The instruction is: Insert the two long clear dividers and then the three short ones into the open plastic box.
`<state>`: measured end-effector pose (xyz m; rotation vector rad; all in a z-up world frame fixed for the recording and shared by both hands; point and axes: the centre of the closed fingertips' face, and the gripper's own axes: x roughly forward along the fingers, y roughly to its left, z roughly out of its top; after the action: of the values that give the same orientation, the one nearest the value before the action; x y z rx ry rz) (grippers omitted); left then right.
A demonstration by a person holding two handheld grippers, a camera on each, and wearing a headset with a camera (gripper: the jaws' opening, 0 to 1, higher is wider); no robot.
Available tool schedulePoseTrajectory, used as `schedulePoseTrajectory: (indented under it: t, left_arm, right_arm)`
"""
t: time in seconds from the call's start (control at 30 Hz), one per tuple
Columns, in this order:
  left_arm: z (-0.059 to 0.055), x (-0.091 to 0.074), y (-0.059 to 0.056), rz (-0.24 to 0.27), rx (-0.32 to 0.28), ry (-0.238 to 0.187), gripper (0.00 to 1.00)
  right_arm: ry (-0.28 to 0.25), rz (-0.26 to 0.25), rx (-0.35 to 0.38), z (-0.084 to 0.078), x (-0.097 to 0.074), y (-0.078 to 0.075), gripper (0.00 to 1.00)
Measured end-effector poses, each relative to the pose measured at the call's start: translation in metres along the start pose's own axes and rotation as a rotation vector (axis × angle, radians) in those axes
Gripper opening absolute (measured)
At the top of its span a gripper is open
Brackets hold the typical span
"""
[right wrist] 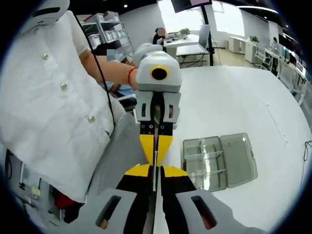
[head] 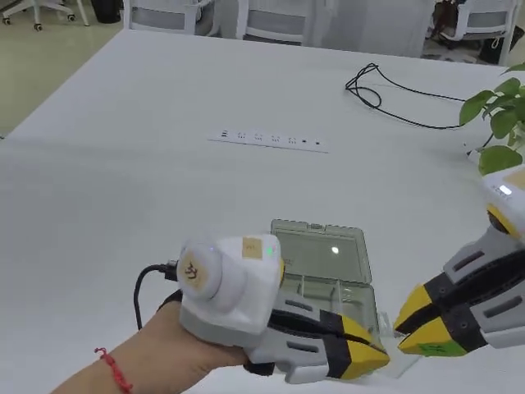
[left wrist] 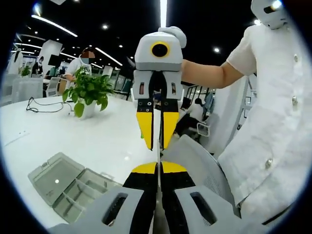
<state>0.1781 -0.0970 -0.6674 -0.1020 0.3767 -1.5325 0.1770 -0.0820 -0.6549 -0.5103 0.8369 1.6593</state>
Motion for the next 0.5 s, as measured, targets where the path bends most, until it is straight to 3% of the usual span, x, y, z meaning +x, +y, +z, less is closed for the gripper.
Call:
schedulePoseTrajectory:
  t: [0.17,0.5]
  left_arm:
    - [0.0013,-0.0018,-0.0008,-0.001,0.005,-0.009,0.00]
    - [-0.0003,-0.0035,-0.0015,0.005,0.040,-0.009,0.00]
  right_arm:
    - [0.011,0.022,-0.004,-0.0015,0.0014,0.0030,0.03]
    - [0.011,0.026,-0.009,-0.0013,0.0036,0.0044,0.03]
